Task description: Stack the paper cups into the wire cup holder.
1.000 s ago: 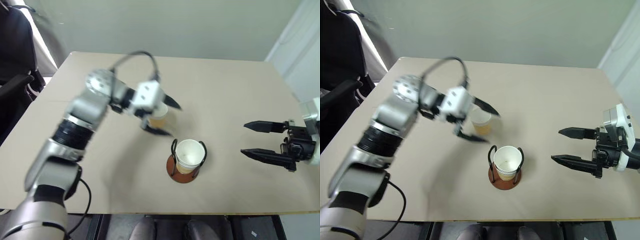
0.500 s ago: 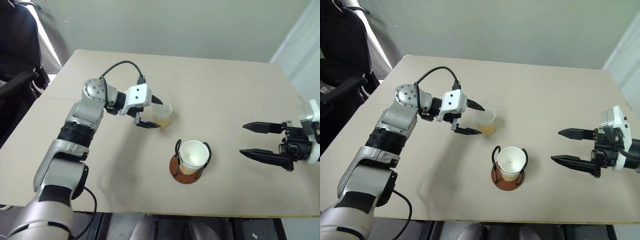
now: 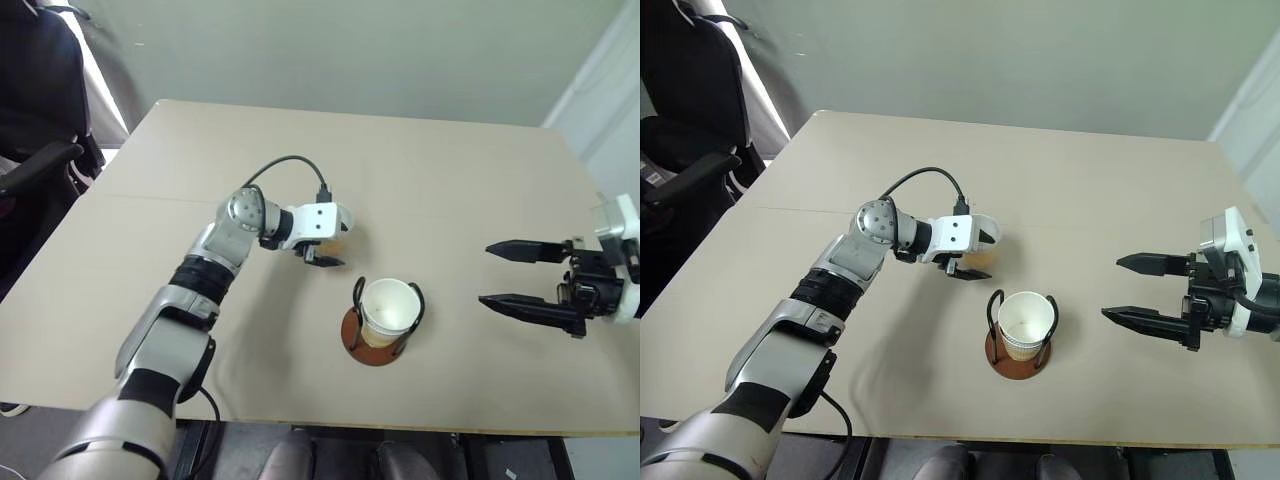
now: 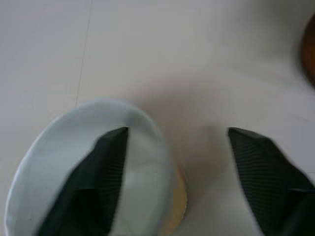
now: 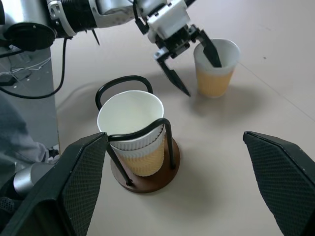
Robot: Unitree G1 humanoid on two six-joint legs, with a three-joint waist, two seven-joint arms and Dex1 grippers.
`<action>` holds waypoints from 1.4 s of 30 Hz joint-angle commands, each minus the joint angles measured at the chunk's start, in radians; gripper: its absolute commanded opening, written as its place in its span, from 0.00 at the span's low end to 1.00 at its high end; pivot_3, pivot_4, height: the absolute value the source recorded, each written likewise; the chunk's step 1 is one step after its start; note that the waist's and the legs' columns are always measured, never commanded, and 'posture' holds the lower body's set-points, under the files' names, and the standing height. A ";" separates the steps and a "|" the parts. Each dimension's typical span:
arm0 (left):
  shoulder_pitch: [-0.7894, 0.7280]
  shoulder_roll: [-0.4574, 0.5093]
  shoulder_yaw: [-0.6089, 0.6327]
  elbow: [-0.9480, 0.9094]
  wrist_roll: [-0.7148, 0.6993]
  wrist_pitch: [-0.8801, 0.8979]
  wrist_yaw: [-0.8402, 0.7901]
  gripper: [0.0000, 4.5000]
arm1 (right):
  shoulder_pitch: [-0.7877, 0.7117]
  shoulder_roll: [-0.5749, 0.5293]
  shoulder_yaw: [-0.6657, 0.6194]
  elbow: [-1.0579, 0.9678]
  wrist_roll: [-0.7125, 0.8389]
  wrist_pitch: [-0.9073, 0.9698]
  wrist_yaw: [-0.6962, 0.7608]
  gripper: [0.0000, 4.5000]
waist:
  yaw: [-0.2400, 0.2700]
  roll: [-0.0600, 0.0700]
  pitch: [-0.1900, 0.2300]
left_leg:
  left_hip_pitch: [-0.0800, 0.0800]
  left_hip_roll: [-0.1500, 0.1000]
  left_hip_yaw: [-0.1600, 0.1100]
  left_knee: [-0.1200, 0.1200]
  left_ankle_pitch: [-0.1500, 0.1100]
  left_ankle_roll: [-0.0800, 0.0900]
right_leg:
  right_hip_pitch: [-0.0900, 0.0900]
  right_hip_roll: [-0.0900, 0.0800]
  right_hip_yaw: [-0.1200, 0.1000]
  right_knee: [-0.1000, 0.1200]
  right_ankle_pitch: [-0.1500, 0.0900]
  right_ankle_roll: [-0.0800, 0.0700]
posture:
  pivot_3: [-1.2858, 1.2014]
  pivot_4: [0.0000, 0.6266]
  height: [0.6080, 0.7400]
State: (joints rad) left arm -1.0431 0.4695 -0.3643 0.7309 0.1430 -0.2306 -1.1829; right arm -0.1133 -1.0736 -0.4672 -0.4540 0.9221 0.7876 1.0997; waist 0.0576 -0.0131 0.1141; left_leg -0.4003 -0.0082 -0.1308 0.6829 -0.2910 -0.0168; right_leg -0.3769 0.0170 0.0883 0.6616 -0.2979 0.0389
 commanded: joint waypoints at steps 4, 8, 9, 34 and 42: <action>-0.041 0.014 0.026 0.040 0.014 -0.047 0.028 0.21 | 0.016 -0.006 -0.039 -0.020 0.002 -0.012 0.004 1.00 | 0.000 0.000 0.000 | 0.000 0.000 0.000 0.000 0.000 0.000 | 0.000 0.000 0.000 0.000 0.000 0.000 | 0.52 0.24 1.00; -0.054 0.028 0.032 0.046 0.008 -0.051 0.016 0.00 | 0.014 -0.006 -0.035 -0.015 -0.001 -0.017 0.001 1.00 | 0.001 0.000 0.000 | 0.000 0.000 0.000 0.000 0.000 0.000 | 0.000 0.000 0.001 0.000 0.000 0.000 | 0.52 0.24 1.00; -0.053 0.034 0.036 0.039 0.001 -0.050 0.006 0.00 | 0.014 -0.006 -0.032 -0.014 -0.003 -0.018 0.001 1.00 | 0.002 0.000 0.000 | 0.000 0.000 0.000 0.000 0.000 0.000 | 0.000 0.000 0.000 -0.001 0.000 0.000 | 0.52 0.24 1.00; -0.076 0.345 -0.027 -0.819 -0.815 0.372 -0.432 0.00 | -0.022 -0.020 -0.006 0.024 -0.048 -0.041 0.037 1.00 | -0.001 0.001 -0.001 | 0.002 0.000 0.000 0.000 0.000 0.000 | 0.000 -0.001 0.000 0.001 0.000 0.000 | 0.52 0.24 1.00; -0.099 0.352 -0.199 -0.805 -0.743 0.219 -0.432 0.00 | 0.015 -0.016 -0.053 -0.016 -0.033 -0.017 0.012 1.00 | -0.001 0.001 -0.001 | 0.004 0.000 0.000 0.000 0.000 0.000 | 0.002 -0.002 0.000 0.000 0.000 0.000 | 0.52 0.24 1.00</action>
State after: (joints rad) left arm -1.1129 0.8168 -0.5568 -0.0688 -0.6141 0.0317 -1.5808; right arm -0.0983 -1.0813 -0.4623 -0.4426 0.8734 0.7697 1.1173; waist 0.0566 -0.0118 0.1133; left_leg -0.3968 -0.0084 -0.1305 0.6825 -0.2912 -0.0165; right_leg -0.3751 0.0153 0.0883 0.6613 -0.2980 0.0391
